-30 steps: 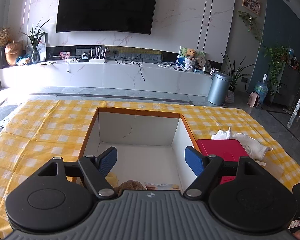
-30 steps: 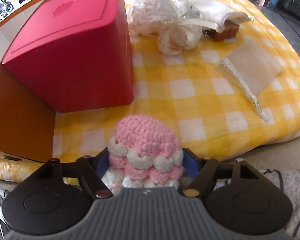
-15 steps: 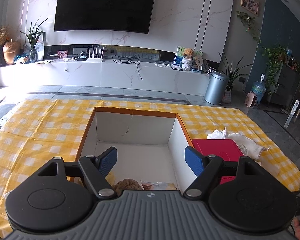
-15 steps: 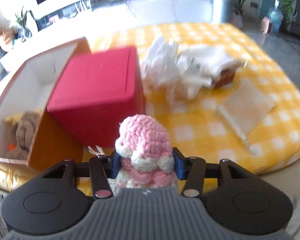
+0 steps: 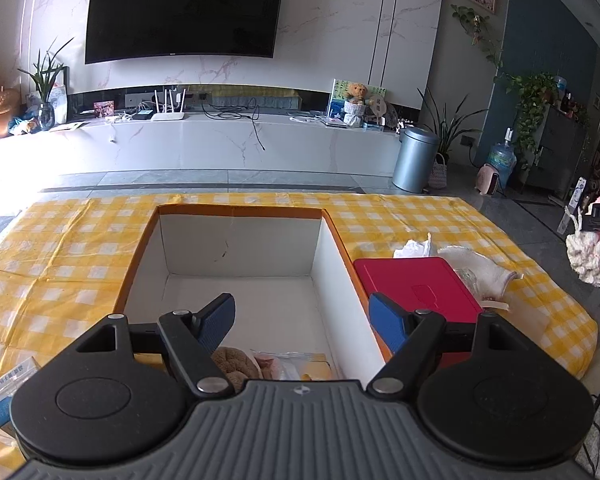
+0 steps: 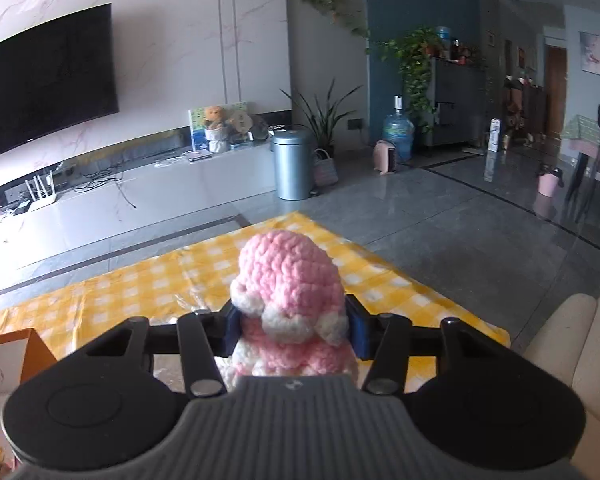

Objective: Organize soft objects
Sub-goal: 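Lift the pink toy with the right gripper while the left gripper reaches toward the pile, then grasp the plastic-wrapped white bundle with the left gripper while the right holds the pink toy, then carry the bundle with the left gripper while the right lowers the pink toy into the box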

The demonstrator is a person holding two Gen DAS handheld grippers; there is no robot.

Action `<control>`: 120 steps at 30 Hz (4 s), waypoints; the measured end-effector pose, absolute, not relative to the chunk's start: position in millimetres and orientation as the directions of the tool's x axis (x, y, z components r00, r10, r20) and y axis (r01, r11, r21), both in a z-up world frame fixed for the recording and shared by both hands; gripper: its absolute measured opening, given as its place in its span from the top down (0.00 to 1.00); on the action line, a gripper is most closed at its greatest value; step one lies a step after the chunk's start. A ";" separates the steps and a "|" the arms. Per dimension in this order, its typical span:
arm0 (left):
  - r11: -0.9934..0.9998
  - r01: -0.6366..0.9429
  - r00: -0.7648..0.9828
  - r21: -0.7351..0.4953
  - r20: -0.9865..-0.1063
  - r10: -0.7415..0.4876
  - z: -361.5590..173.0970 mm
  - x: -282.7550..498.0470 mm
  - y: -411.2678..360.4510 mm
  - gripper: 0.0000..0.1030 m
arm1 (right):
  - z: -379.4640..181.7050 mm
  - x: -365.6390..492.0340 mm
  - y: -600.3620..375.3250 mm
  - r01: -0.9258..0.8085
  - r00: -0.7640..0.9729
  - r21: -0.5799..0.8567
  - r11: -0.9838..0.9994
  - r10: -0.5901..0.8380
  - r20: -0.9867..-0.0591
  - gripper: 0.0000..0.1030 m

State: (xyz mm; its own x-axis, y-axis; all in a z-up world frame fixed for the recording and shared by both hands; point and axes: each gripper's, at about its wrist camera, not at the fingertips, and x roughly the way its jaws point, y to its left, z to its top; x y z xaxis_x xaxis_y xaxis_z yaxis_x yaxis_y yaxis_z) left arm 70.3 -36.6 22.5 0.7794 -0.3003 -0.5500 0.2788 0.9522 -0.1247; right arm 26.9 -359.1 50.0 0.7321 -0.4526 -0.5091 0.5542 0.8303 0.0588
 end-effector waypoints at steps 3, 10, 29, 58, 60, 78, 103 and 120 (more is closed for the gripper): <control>0.944 0.303 0.772 -0.129 -0.548 -0.322 20.2 68.0 -47.0 0.13 | 31.0 26.8 -366.1 0.521 0.744 0.069 0.851 -0.413 -0.525 0.50; 0.926 0.357 0.725 -0.121 -0.590 -0.356 21.0 71.1 -79.6 0.16 | -8.1 29.7 -382.1 0.474 0.716 0.084 0.876 -0.328 -0.616 0.50; 0.761 0.649 0.525 -0.020 -0.712 -0.467 36.0 135.5 -235.2 0.16 | -31.0 27.7 -420.7 0.487 0.726 0.197 0.851 -0.269 -0.633 0.50; 0.452 0.784 0.447 0.426 -0.892 0.066 -98.1 187.7 -341.2 0.43 | -45.6 34.6 -428.4 0.462 0.708 0.229 0.857 -0.201 -0.677 0.50; 0.459 0.785 0.450 0.416 -0.892 0.038 -93.5 186.4 -335.0 0.48 | -46.2 34.6 -428.1 0.461 0.707 0.226 0.858 -0.201 -0.678 0.50; 0.611 0.709 0.606 0.352 -0.748 -0.272 13.9 114.4 -275.0 0.53 | -41.7 38.1 -415.6 0.448 0.704 0.184 0.875 -0.218 -0.676 0.50; 0.800 0.599 0.637 0.035 -0.625 -0.450 82.4 78.6 -152.3 0.53 | -3.3 26.8 -379.3 0.329 0.830 0.269 0.905 -0.141 -0.540 0.50; 0.922 0.347 0.766 -0.172 -0.514 -0.385 81.0 82.4 -16.0 0.53 | 43.3 18.7 -272.8 0.019 0.921 0.277 0.961 0.091 -0.379 0.50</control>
